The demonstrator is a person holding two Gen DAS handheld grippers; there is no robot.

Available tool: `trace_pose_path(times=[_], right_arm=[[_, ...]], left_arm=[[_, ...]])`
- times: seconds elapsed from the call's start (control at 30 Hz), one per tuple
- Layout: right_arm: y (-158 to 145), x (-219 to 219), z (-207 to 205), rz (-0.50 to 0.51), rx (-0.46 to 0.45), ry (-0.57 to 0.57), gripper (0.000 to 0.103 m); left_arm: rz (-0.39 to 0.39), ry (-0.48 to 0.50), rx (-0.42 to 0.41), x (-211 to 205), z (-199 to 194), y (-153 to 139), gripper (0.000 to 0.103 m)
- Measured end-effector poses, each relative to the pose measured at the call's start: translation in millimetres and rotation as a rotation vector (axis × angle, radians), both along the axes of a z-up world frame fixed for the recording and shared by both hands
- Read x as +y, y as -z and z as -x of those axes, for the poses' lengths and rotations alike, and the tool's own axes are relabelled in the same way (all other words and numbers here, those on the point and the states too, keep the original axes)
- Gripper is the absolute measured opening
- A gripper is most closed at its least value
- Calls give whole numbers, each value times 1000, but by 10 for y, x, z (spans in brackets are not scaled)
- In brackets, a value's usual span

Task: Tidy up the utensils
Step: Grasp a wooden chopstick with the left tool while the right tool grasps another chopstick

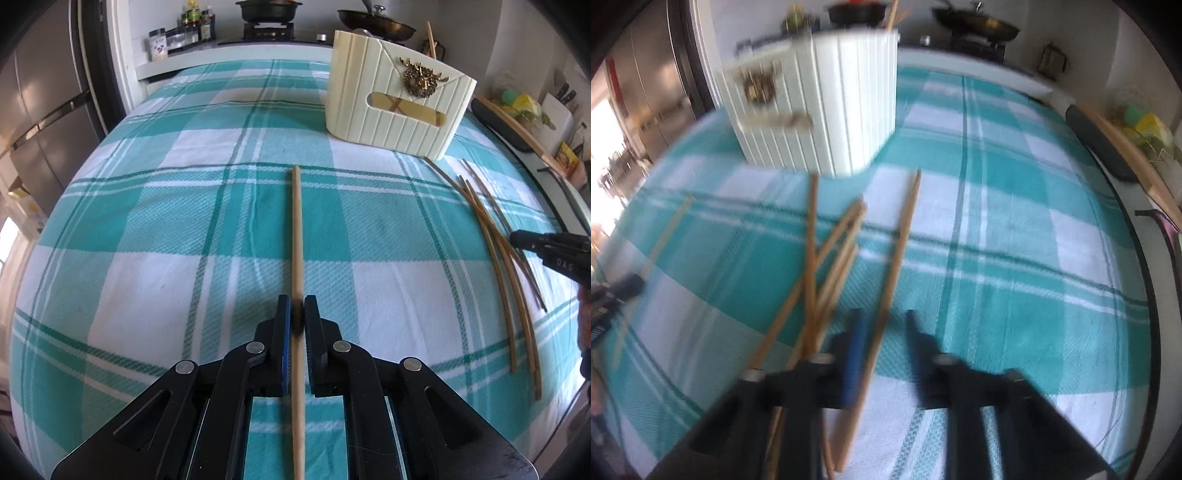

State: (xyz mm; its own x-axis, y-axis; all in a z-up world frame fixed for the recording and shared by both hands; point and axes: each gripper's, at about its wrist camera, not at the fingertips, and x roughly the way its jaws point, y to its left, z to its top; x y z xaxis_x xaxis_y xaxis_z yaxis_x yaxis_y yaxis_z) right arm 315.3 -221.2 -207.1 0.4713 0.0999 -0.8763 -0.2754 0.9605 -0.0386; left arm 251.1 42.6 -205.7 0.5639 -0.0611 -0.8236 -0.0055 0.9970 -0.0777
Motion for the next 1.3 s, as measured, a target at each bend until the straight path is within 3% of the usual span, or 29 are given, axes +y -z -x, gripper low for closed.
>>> trace_pose_path(times=[0.13,0.3,0.43,0.47,0.57,0.8,1.03,1.23,1.27,1.3], right_arm=[[-4,-172,228,33,14,17,6],[-26,-585,612,53,32,64,6],[-74,-807,806,74,53,82,7],[-87,-860,839,75,57,83,10],[-116,-936,855,34,87,60,49],[-222,-826,589,18,121,-6,50],[-84,-697,127,48,180,-27,50],[-41,-568,-302,34,160,-20,50],[-41,-562,-356,30,156,-10,49],[-47,-551,-410,28,145,-1,32]], left_arm=[[36,36,13,98,93,-7,11],[50,116,26,134,222,-41,31],[86,140,37,244,214,-122,55],[100,147,39,285,178,-161,60],[133,161,63,352,49,-221,66],[88,164,137,291,-405,-209,66],[10,155,190,180,-762,-82,65],[-35,148,208,79,-1036,-1,63],[-50,146,209,59,-1067,3,57],[-73,147,204,25,-1084,3,51]])
